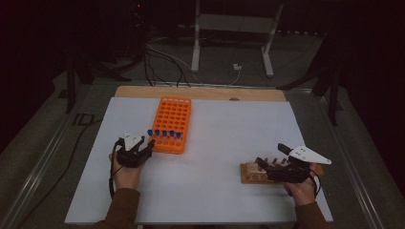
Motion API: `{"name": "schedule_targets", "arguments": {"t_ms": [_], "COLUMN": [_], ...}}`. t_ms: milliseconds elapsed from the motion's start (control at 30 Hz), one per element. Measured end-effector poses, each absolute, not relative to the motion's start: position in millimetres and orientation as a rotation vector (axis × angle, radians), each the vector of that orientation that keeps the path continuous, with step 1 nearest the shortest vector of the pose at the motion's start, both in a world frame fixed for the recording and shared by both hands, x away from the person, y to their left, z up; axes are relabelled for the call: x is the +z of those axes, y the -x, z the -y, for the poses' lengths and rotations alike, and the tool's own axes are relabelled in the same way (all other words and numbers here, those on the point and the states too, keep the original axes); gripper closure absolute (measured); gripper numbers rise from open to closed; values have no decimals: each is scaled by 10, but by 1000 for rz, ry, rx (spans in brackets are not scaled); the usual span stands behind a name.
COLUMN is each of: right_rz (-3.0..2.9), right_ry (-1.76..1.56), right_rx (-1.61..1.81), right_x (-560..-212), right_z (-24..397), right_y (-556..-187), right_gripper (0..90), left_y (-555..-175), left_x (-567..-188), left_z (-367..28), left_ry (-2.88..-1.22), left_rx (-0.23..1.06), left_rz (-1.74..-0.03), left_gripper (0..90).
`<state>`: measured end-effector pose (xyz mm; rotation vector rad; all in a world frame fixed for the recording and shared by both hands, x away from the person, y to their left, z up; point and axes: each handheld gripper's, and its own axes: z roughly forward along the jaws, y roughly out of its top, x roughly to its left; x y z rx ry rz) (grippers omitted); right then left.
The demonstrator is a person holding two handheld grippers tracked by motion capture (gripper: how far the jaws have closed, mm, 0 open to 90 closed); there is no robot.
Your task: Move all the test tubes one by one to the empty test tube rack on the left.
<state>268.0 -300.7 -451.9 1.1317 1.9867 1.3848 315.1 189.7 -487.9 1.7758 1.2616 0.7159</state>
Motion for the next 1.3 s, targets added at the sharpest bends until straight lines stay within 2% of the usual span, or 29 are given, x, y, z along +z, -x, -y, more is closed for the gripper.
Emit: {"name": "schedule_targets", "arguments": {"t_ms": [200,600,833,1167,1300], "right_rz": [-1988,-1989,-1978,-1962,-1946], "right_ry": [-1121,-1100,-1098,-1092,-1093], "right_rx": [1377,1368,1373,1391,1400], "right_x": [-4523,-4554,-4551,-4563,-4575], "right_z": [2984,2944,2947,2963,2976], "right_y": [-2671,-2655,-2646,-2637,-2644], "right_gripper": [17,17,17,17,17], "left_y": [-2965,-2600,-2460,-2353,-2340], "left_x": [-4692,-4483,-4456,-4465,-4450], "left_z": [-2032,-2289,-2396,-2469,-2477], "left_ry": [-1732,-1643,-1599,-1569,-1552], "left_rx": [677,721,742,754,768], "left_rz": [-1196,-1122,-1105,-1101,-1093], "left_gripper": [438,202,150,17,6]}}
